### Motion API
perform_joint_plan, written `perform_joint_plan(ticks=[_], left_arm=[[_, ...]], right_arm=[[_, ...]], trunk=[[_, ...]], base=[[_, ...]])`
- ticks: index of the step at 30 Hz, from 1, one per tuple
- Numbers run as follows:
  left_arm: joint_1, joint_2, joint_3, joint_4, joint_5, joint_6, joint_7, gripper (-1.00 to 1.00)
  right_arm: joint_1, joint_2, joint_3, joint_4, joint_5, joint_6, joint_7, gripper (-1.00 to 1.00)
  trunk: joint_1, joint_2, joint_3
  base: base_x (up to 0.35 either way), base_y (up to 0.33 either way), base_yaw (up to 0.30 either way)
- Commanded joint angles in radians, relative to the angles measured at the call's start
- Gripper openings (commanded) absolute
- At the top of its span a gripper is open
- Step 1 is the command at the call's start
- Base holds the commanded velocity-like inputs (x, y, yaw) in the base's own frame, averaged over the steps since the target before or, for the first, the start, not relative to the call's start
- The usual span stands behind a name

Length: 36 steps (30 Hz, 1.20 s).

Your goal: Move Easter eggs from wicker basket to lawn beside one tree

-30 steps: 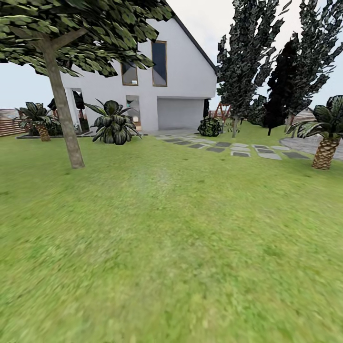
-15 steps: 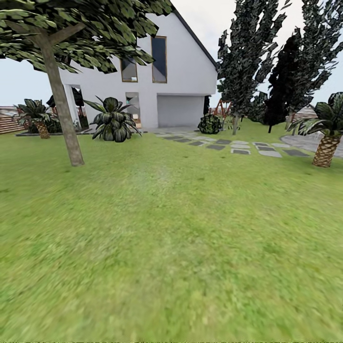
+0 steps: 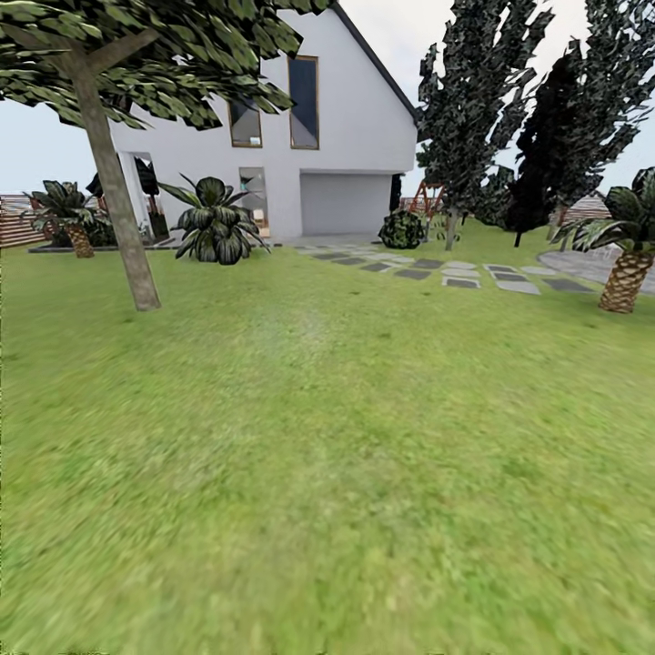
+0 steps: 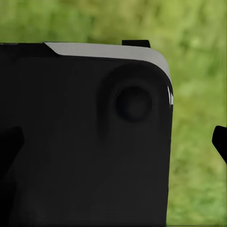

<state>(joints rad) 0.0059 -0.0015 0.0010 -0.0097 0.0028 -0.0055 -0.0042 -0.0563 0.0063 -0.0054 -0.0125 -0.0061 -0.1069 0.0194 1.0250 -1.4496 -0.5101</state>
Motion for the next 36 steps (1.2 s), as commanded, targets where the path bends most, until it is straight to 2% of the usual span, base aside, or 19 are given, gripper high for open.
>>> perform_joint_plan(ticks=[1, 6, 20, 36], left_arm=[[0.000, 0.000, 0.000, -0.001, 0.000, 0.000, 0.000, 1.00], [0.000, 0.000, 0.000, -0.001, 0.000, -0.001, 0.000, 1.00], [0.000, 0.000, 0.000, -0.002, 0.000, -0.001, 0.000, 1.00], [0.000, 0.000, 0.000, -0.002, 0.000, -0.001, 0.000, 1.00]], right_arm=[[-0.001, 0.000, -0.001, 0.001, -0.001, -0.004, 0.002, 1.00], [-0.001, -0.002, -0.003, 0.002, -0.002, -0.005, 0.003, 1.00], [-0.001, 0.000, -0.003, 0.002, 0.000, -0.006, 0.003, 1.00], [-0.001, 0.002, -0.001, 0.002, 0.008, -0.007, 0.002, 1.00]], trunk=[[0.000, 0.000, -0.002], [0.000, 0.000, -0.010], [0.000, 0.000, -0.024], [0.000, 0.000, -0.025]], base=[[0.000, 0.000, 0.117], [0.000, 0.000, -0.021], [0.000, 0.000, -0.150], [0.000, 0.000, 0.256]])
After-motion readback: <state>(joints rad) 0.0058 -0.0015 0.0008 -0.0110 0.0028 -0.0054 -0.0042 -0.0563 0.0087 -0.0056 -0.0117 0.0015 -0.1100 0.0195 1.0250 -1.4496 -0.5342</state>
